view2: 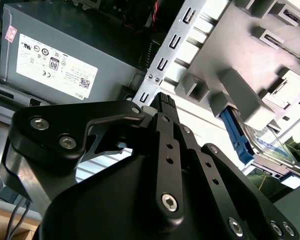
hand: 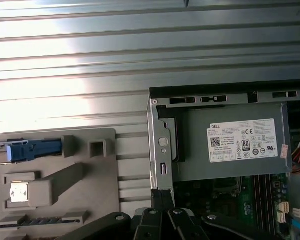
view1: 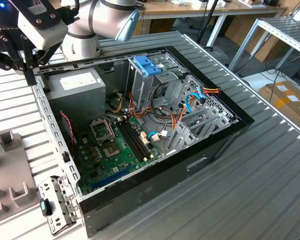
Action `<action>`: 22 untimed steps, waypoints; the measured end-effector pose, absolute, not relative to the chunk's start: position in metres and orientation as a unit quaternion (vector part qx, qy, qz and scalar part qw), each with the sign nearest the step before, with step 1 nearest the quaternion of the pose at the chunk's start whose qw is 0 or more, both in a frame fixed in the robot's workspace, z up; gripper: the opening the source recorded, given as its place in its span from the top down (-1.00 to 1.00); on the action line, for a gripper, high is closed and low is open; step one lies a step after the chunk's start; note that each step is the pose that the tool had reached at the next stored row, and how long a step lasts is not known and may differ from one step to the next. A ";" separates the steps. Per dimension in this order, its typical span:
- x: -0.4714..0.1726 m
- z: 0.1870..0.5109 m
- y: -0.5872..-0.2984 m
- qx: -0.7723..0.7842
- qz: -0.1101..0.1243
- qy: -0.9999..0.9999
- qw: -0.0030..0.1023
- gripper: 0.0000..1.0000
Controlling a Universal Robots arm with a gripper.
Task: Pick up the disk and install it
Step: 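Reach for the disk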
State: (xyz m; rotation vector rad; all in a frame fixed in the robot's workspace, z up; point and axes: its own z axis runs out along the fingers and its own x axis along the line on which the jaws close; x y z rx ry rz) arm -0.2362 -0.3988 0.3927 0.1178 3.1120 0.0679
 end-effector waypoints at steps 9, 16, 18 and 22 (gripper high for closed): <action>-0.238 0.393 -0.399 0.038 0.022 0.999 0.013 0.79; -0.241 0.393 -0.399 0.038 0.022 0.999 0.013 0.79; -0.242 0.393 -0.399 0.038 0.022 0.999 0.013 0.79; -0.244 0.393 -0.399 0.038 0.022 0.999 0.013 0.79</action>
